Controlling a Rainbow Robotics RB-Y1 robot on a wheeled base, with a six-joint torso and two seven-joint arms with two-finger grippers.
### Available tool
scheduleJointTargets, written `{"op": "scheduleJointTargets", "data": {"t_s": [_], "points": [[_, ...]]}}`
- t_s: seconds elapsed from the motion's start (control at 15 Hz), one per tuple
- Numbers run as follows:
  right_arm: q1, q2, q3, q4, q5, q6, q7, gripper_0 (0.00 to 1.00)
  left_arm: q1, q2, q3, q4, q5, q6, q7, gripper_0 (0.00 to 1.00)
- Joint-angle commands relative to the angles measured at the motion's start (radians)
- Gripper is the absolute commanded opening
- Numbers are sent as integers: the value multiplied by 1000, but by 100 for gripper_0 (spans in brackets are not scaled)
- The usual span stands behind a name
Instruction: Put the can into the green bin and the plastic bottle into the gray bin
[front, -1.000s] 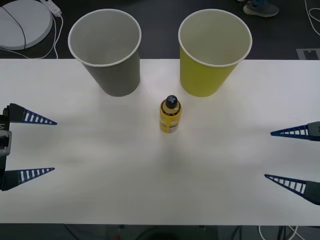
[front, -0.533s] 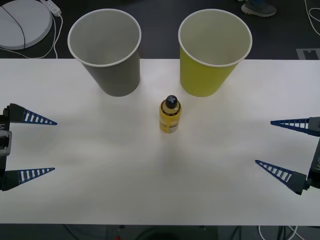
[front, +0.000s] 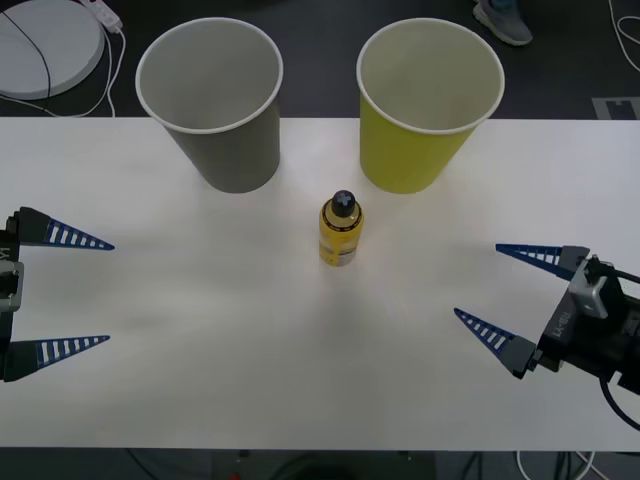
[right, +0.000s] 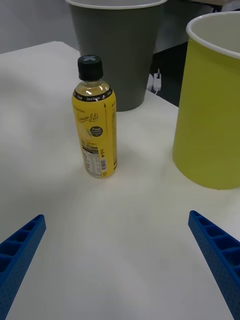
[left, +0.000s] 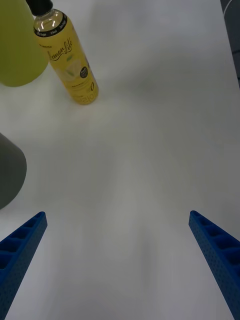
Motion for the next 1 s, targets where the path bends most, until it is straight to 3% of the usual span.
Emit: {"op": "scheduleJointTargets", "data": {"t_s": [0.07, 0.4, 0.8, 1.0], "points": [[-21, 29, 76, 2, 6, 92, 25, 100, 0, 0, 0, 0, 0, 0, 0, 100], [-58, 84, 184, 26, 20, 221, 51, 100, 0, 0, 0, 0, 0, 0, 0, 100], [-116, 204, 201, 118, 7, 176, 56, 100, 0, 0, 0, 0, 0, 0, 0, 100], [-153, 267, 184, 189, -2, 74, 68, 100, 0, 0, 0, 0, 0, 0, 0, 100]]}}
